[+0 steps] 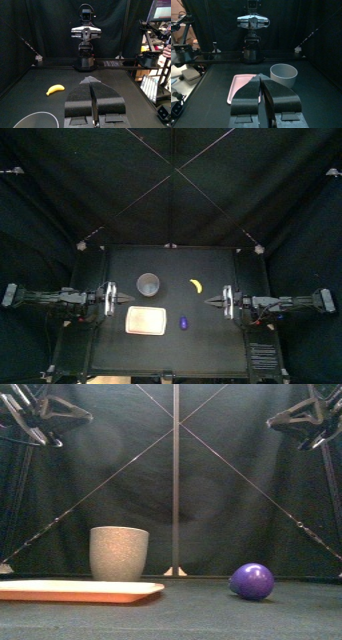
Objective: Pick the eggplant then place it on the pink plate
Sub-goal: Pick the eggplant
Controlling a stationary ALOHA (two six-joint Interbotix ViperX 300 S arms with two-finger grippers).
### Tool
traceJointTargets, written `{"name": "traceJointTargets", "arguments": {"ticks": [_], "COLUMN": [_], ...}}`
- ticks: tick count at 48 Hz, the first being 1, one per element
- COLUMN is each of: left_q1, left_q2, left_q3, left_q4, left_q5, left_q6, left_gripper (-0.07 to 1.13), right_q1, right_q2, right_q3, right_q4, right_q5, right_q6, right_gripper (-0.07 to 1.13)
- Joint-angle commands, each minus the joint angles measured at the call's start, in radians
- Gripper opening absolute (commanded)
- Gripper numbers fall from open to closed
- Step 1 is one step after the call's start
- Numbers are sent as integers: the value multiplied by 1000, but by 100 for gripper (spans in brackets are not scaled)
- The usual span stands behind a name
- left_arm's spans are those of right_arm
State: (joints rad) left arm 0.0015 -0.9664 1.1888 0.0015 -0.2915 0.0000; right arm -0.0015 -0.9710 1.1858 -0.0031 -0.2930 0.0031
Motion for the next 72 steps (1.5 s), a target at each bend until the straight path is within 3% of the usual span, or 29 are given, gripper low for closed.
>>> {"name": "traceJointTargets", "arguments": {"ticks": [1,13,25,29,42,48,72], "left_q1": [21,28,28,29,31,32,32], "left_q2": [6,5,2,2,-2,-2,-2], "left_q3": [0,3,11,11,11,12,12], "left_q4": [-2,0,0,0,0,0,-2], "left_q5": [-3,-3,-3,-3,-3,-3,2], "left_q6": [3,3,3,3,3,3,3], "left_gripper": [0,-4,-3,-3,-3,-3,-3], "right_q1": [3,61,144,163,166,164,120], "right_q2": [49,291,552,623,785,845,1019], "right_q3": [0,28,-114,-161,-249,-281,-425], "right_q4": [14,94,63,71,224,268,307], "right_q5": [-3,6,11,26,184,210,334], "right_q6": [6,103,120,123,121,120,123], "right_gripper": [5,2,4,13,83,107,104]}}
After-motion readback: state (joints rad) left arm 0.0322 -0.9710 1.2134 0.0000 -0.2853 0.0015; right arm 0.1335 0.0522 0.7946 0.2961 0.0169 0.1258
